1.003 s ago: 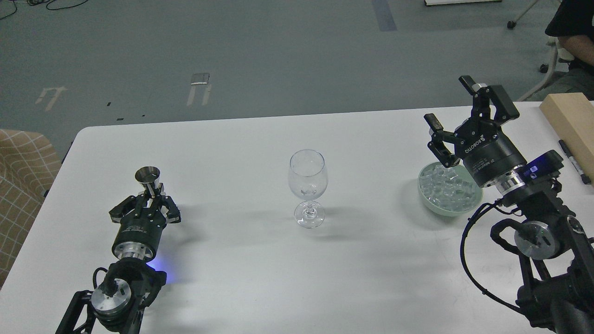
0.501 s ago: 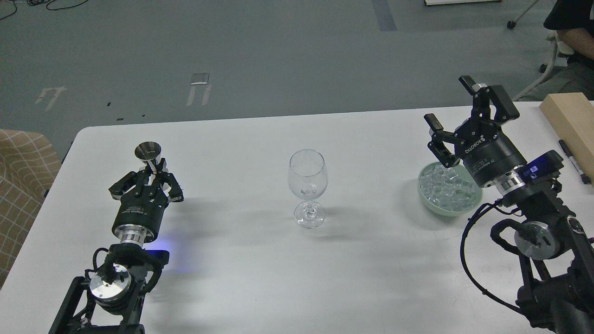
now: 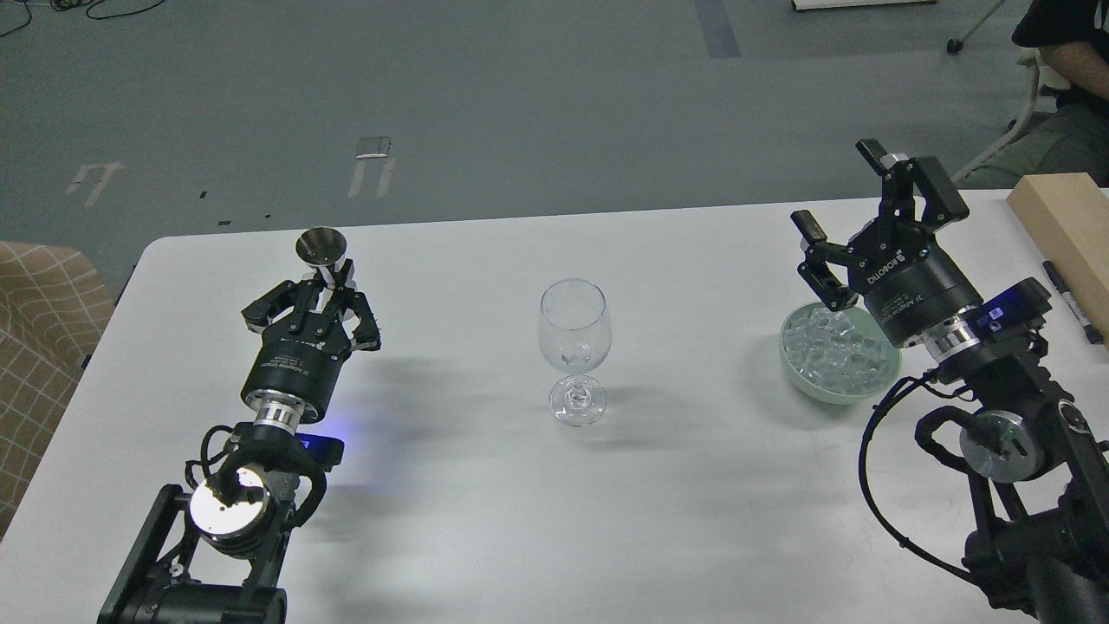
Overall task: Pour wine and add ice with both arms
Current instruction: 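Carry the silver cup with the left gripper above the wine glass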
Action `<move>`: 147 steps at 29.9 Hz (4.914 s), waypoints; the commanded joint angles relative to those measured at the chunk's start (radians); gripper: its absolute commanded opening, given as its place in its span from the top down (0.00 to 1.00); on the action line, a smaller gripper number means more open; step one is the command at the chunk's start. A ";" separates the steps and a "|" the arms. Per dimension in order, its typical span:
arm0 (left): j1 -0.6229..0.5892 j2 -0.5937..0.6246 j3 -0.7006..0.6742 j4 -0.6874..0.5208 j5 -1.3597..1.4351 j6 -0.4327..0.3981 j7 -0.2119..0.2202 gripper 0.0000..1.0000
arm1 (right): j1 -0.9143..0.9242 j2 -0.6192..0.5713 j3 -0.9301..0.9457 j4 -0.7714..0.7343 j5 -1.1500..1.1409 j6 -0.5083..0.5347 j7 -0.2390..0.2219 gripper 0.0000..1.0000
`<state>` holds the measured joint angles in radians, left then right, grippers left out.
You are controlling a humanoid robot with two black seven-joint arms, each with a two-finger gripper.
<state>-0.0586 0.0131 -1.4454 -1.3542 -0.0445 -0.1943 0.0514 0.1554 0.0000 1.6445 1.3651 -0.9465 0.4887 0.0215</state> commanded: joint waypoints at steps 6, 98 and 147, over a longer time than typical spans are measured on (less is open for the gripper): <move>-0.020 -0.002 0.059 -0.051 0.017 0.012 0.002 0.92 | 0.001 0.000 0.000 -0.018 0.000 0.000 0.000 0.00; -0.145 -0.013 0.336 -0.155 0.267 0.151 0.031 0.92 | -0.004 0.000 -0.020 -0.049 0.000 0.000 0.000 0.00; -0.164 0.011 0.309 -0.125 0.502 0.003 0.024 0.91 | -0.002 0.000 -0.018 -0.044 0.000 0.000 0.000 0.00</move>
<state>-0.2222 0.0208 -1.1325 -1.4775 0.4545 -0.1912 0.0737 0.1506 0.0000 1.6260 1.3229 -0.9459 0.4887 0.0215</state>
